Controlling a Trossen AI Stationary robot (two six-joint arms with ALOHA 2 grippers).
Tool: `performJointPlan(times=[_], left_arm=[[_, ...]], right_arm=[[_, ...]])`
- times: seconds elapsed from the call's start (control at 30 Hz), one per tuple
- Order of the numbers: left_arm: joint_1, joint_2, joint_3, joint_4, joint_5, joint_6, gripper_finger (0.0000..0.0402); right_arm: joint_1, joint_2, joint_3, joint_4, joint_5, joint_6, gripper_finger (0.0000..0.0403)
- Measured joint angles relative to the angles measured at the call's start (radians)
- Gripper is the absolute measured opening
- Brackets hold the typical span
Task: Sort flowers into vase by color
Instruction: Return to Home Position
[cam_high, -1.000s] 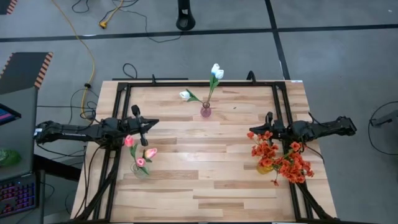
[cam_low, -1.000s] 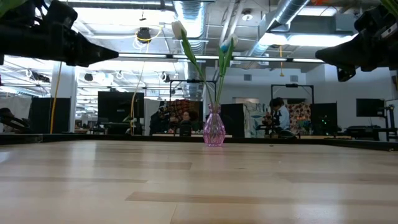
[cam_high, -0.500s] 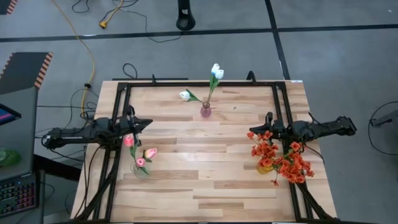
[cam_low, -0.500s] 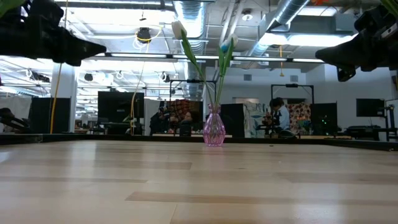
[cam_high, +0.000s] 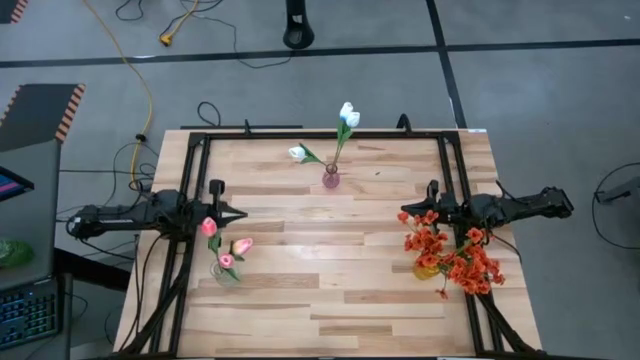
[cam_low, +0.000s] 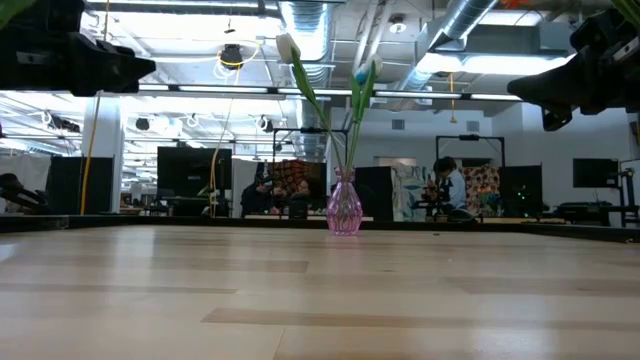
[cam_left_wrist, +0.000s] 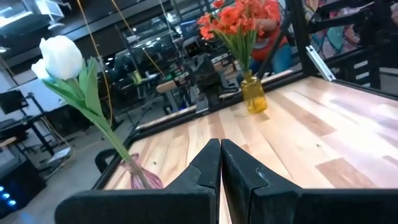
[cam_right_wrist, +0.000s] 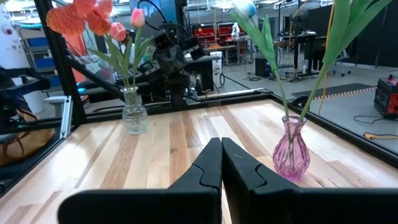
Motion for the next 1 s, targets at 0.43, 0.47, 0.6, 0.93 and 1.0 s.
performJointPlan(times=[0.43,0.47,0.6,0.93,1.0], left_arm=[[0.000,0.003,-0.054,0.130,0.041,-0.011,0.0000],[0.000,0.003,-0.054,0.130,0.041,0.003,0.0000],[0.000,0.003,-0.054,0.115,0.010,0.023,0.0000],[0.000,0.003,-0.055,0.062,-0.006,0.026,0.0000],[0.000,0.003,-0.055,0.062,-0.006,0.022,0.0000]], right_arm=[[0.000,0.000,0.000,0.000,0.000,0.000,0.0033],[0.000,0.000,0.000,0.000,0.000,0.000,0.0033],[0.000,0.000,0.000,0.000,0.001,0.000,0.0033],[0.000,0.000,0.000,0.000,0.000,0.000,0.0033],[0.000,0.000,0.000,0.000,0.000,-0.001,0.0033]])
